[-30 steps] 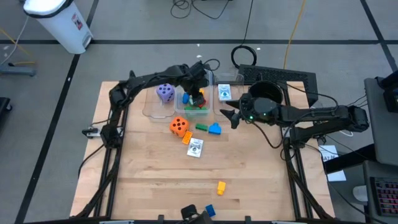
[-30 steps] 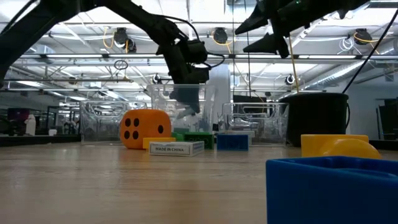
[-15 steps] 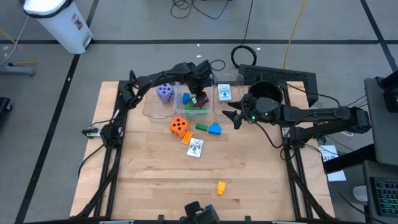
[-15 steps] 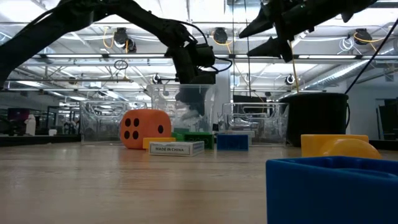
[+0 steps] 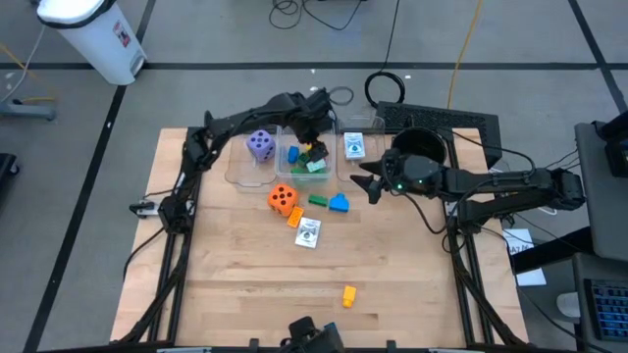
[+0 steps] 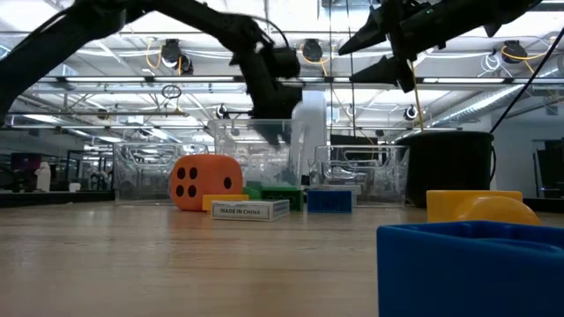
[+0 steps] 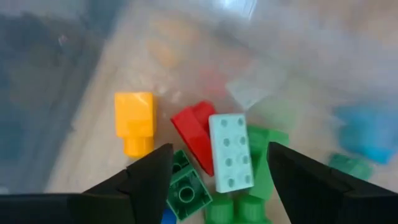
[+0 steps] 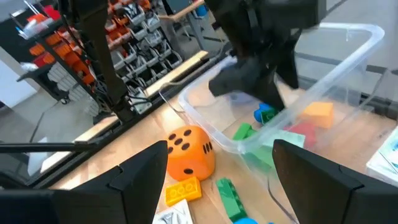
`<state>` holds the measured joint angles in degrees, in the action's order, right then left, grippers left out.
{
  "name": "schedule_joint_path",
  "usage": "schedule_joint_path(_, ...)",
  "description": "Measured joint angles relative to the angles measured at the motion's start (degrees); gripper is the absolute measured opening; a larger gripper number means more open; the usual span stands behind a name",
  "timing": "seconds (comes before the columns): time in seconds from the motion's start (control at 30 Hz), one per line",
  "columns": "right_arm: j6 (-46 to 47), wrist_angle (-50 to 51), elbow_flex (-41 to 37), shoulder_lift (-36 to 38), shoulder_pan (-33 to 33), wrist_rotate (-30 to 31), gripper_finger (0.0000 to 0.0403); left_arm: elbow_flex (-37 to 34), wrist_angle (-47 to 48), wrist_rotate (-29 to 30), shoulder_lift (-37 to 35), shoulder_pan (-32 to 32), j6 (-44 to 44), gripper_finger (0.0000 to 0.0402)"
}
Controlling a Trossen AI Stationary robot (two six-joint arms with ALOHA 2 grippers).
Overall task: Pick & Place Toys
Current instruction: Put the light blue stud game piece into the middle transparent bin
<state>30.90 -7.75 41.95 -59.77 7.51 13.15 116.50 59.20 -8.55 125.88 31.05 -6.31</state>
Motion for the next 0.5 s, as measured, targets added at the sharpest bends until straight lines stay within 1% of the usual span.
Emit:
schedule_joint_path(0.17, -0.59, -1.62, 0.0, 0.0, 0.36, 0.0, 0.0281, 3.17, -0.48, -0.98, -5.43, 0.04, 0.99, 0.0262)
schedule_joint_path(0.27, -0.71, -1.62, 0.0, 0.0, 0.96, 0.01, 0.0281, 3.68, -1.16, -2.78, -10.2, -0.04, 1.15, 0.0253)
schedule_joint_path(0.33, -0.84, -1.63, 0.0, 0.0, 1.51, -0.01, 0.0281, 3.68, -2.34, -4.97, -13.45, -0.04, 2.26, 0.0247)
schedule_joint_path(0.43, -2.23, -2.18, 0.0, 0.0, 2.73, -1.95, 0.0281, 2.67, -6.88, -9.19, -18.46, 0.18, 5.14, 0.0239)
schedule_joint_path(0.5, -3.13, -2.98, 0.0, 0.0, 3.91, -4.58, 0.0281, 0.66, -11.3, -11.13, -21.55, 0.49, 8.38, 0.0235)
